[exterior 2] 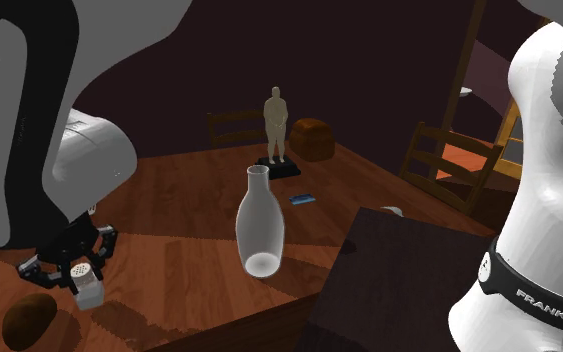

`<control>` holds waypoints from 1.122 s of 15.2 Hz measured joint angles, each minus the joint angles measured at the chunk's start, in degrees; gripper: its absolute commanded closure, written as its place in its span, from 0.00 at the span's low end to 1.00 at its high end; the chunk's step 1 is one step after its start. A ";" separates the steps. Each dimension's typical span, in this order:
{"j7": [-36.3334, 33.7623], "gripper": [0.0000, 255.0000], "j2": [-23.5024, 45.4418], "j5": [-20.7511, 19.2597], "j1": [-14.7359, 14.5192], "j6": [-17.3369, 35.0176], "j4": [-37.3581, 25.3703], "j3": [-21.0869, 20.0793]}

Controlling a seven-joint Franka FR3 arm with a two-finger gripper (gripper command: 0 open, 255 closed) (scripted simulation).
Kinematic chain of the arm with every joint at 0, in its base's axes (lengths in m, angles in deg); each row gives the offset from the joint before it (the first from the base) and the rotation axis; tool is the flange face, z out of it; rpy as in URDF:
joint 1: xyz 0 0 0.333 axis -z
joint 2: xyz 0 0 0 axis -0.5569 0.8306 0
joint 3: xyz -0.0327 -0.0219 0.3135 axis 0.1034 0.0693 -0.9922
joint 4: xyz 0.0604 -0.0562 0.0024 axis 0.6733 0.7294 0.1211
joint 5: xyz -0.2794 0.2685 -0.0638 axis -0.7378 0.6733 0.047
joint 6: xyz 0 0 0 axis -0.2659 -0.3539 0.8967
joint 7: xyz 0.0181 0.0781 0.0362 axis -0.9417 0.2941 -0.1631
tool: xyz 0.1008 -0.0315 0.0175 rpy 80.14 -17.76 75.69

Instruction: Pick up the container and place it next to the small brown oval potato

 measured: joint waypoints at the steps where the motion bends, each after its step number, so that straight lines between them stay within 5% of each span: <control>1: 0.00 1.00 0.11 0.01 0.02 0.05 -0.08 -0.01; 5: 0.00 1.00 0.19 0.02 0.02 0.11 -0.10 -0.02; 6: 0.00 0.00 0.19 0.02 0.02 0.12 -0.10 -0.02; 17: -0.35 0.00 -5.93 -0.58 -0.96 -2.81 3.05 0.74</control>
